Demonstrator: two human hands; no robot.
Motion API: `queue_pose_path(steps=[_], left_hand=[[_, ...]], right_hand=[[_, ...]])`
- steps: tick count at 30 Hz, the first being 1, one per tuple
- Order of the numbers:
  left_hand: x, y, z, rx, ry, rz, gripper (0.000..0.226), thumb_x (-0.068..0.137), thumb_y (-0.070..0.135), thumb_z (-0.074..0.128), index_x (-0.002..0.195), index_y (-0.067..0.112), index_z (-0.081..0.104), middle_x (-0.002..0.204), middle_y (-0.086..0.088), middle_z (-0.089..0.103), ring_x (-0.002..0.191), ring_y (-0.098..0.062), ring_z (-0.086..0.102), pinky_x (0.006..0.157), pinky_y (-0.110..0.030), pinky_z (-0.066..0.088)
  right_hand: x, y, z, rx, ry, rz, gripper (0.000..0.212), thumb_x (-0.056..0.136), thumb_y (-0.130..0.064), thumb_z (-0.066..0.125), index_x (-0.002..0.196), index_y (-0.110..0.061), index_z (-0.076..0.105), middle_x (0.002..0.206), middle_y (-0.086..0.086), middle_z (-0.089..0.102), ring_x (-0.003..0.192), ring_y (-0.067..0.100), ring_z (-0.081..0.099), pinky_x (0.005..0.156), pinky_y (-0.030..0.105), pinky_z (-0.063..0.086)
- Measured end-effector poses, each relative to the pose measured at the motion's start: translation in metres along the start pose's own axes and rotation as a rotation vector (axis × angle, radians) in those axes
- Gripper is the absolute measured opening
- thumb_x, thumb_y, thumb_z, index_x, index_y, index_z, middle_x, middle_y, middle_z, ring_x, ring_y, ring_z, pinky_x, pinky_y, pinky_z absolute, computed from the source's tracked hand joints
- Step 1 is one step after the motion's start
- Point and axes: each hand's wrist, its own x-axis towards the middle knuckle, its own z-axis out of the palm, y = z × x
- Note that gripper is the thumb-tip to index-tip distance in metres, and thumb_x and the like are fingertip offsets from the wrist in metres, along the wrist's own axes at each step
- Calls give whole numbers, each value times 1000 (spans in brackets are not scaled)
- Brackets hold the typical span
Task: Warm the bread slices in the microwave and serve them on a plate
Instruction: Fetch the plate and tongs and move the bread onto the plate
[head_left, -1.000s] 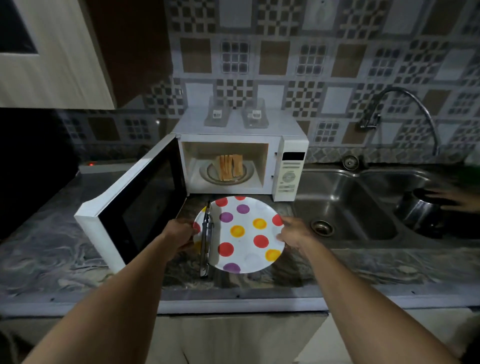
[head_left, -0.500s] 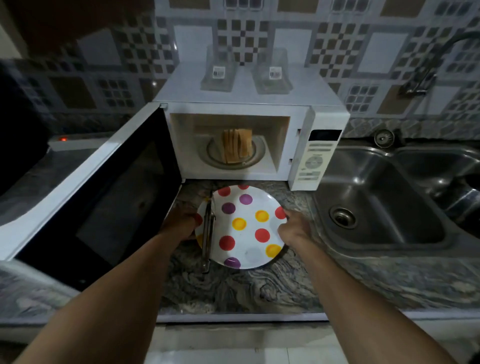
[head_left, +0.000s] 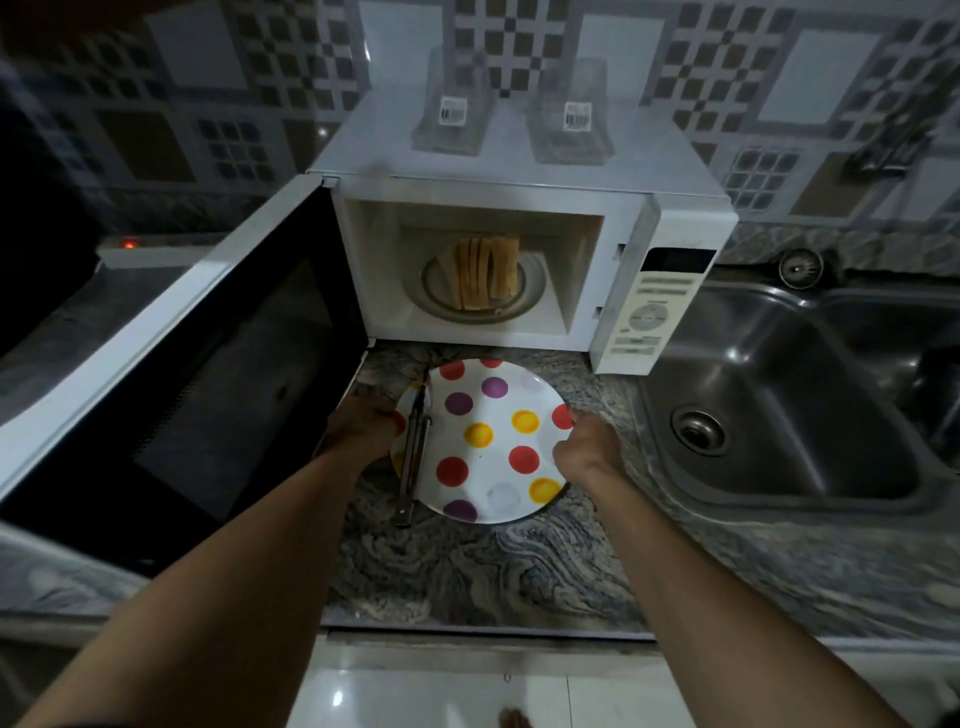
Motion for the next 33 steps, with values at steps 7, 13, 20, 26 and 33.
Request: queue_pose_path(steps=[7,13,20,26,33], left_hand=[[-5,9,16,66,146,34,55,82,52,52,115,11,65,119,-16,65,109,-38,62,90,-44,53],[-22,16,24,164,26,117,71,69,38,79,127,7,50,124,-17,58,112,-36,59,92,-44,52],[-30,38,18,-188,10,182,26,75,18,82,94,3,72,85,-4,68,78,-17,62,60,-20,44],[-37,74,-4,-597,-125,339,36,62,32,90,89,18,73,83,-10,75,80,-28,73,74,-47,61],[-61,113,-39,-724,-216,518,15,87,21,73,90,8,67,77,-13,67,61,-10,63,50,-18,48]], right_hand=[[0,-4,3,-6,13,42,35,79,-10,63,114,-11,70,116,14,70,107,33,66,87,36,56],[-5,-10,-1,-61,40,80,37,82,-12,62,119,-9,60,127,18,58,117,39,56,93,40,52],[-29,-36,-14,-21,52,-114,38,90,-21,59,127,-12,57,122,18,62,116,36,58,87,34,48],[-53,-66,-21,359,-468,-195,5,96,-25,65,94,-21,67,74,-10,68,64,-2,63,59,17,45],[-51,-83,-30,420,-364,-285,28,93,-5,59,88,-31,68,86,-13,72,86,12,67,76,37,60]])
